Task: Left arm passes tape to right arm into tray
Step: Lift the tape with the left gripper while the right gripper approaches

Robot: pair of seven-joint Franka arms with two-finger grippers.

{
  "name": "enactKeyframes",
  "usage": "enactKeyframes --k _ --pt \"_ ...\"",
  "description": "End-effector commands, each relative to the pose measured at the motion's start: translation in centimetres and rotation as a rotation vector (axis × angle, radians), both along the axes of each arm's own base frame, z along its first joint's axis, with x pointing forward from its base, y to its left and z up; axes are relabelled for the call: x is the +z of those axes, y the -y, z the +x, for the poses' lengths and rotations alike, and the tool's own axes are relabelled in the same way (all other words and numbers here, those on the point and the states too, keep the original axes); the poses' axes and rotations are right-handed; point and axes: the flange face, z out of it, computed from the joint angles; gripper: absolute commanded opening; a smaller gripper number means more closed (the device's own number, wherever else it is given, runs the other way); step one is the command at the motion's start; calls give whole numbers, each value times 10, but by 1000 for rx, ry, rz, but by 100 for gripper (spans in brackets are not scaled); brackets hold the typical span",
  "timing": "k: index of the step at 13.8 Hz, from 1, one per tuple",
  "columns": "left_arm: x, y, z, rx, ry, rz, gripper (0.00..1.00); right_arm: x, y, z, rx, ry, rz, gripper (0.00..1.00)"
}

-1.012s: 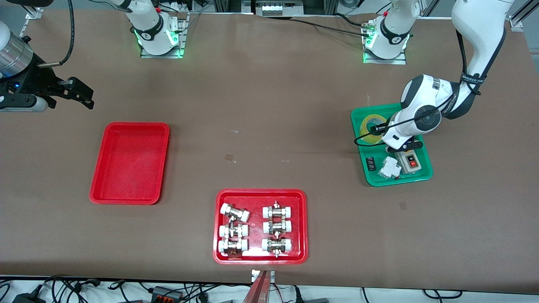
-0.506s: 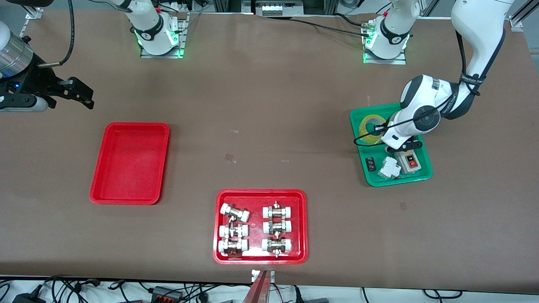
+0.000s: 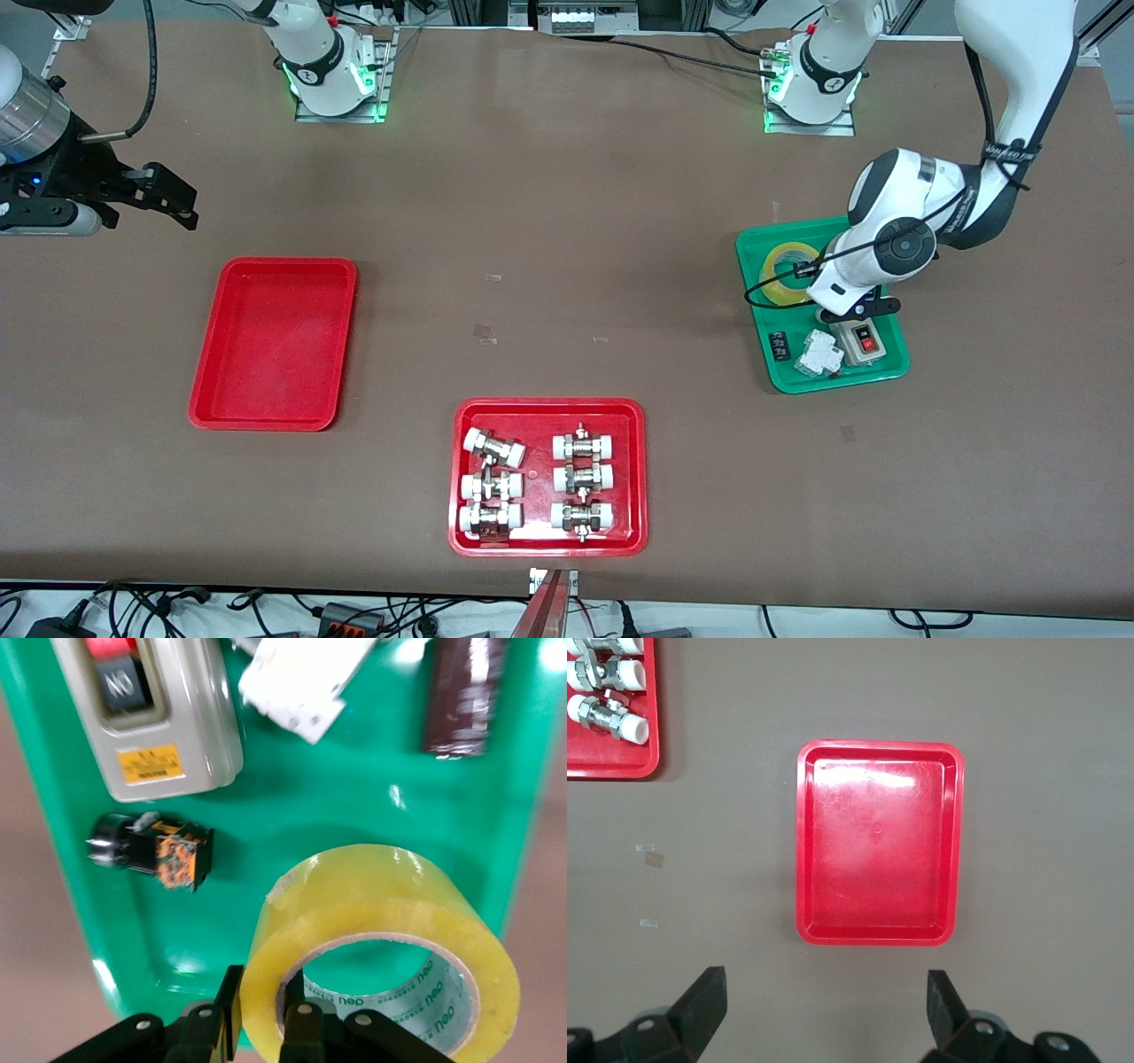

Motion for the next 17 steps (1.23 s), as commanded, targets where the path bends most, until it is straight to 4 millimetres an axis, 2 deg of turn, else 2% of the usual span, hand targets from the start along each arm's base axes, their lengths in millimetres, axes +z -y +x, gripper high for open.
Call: enactKeyframes --k 1,2,4,7,8,9,11,15,16,17 --pt "83 43 27 -69 43 26 1 2 -2 1 3 -5 -9 100" --pt "104 58 36 -89 80 5 1 2 -2 1 3 -5 -8 100" --pt "129 75 69 -82 139 -79 1 2 0 3 12 -4 -9 100" --pt "156 133 95 -119 248 -183 1 0 0 1 12 -14 -10 100" --pt "155 151 102 -113 271 -219 1 -2 0 1 13 -25 -11 100" --pt "143 186 101 -123 282 -265 0 -6 0 2 14 -34 -12 100" --pt "141 221 113 -134 331 -326 0 -20 0 8 11 -61 -10 100" --pt "126 227 157 -54 391 -453 0 -40 -2 11 55 -126 95 100" --pt "124 228 161 6 400 -487 0 -45 -4 13 81 -137 137 100" --pt "122 239 160 135 387 -552 0 -46 -3 14 89 -146 190 100"
